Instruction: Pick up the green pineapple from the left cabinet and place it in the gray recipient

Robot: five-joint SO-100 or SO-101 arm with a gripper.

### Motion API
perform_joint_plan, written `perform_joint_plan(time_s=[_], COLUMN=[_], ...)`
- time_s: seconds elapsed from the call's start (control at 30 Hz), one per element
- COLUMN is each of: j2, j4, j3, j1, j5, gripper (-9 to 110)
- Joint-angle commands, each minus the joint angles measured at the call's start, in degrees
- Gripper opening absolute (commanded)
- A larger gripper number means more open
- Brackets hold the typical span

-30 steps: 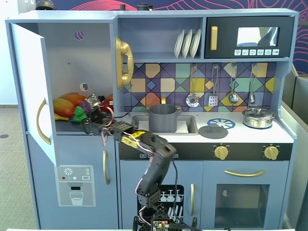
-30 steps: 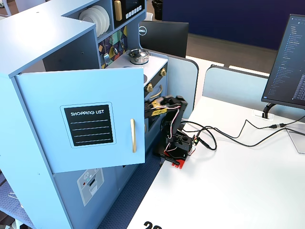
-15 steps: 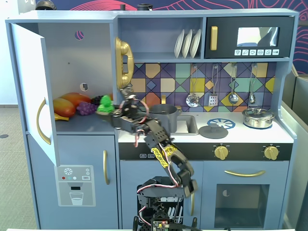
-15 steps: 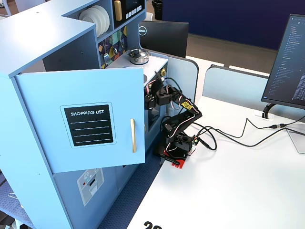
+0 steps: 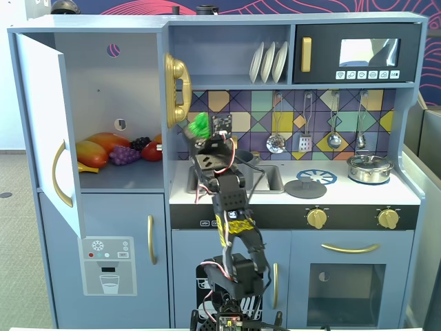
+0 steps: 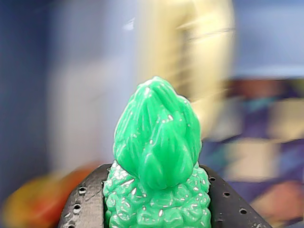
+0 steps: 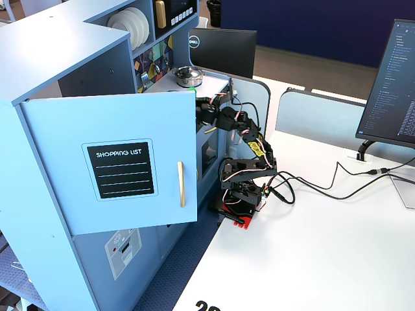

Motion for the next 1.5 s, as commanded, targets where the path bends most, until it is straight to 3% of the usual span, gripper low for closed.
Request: perform_joint_plan(time_s=[0.0, 0.37, 0.77, 0.83, 0.93, 0.97, 1.17, 1.33, 1.47], j2=[-8.0, -24.43, -32.26, -33.84, -35.6, -35.95, -35.42, -33.31, -22.5], j4=[-6.42, -14.24, -14.59, -14.68, -13.27, -13.01, -12.57, -12.22, -0.97], j3=[-2.2, -1.76, -4.66, -5.98, -8.09, -8.61, -8.7, -9.4, -12.66], j1=[9.67, 18.11, 18.37, 18.63, 19.51, 19.51, 19.95, 20.57, 19.42], j5=[3.34, -0.35, -2.99, -2.29, -3.52, -4.48, -3.43, -2.64, -1.58], gripper=[0, 0, 2, 6, 31, 33, 39, 37, 32])
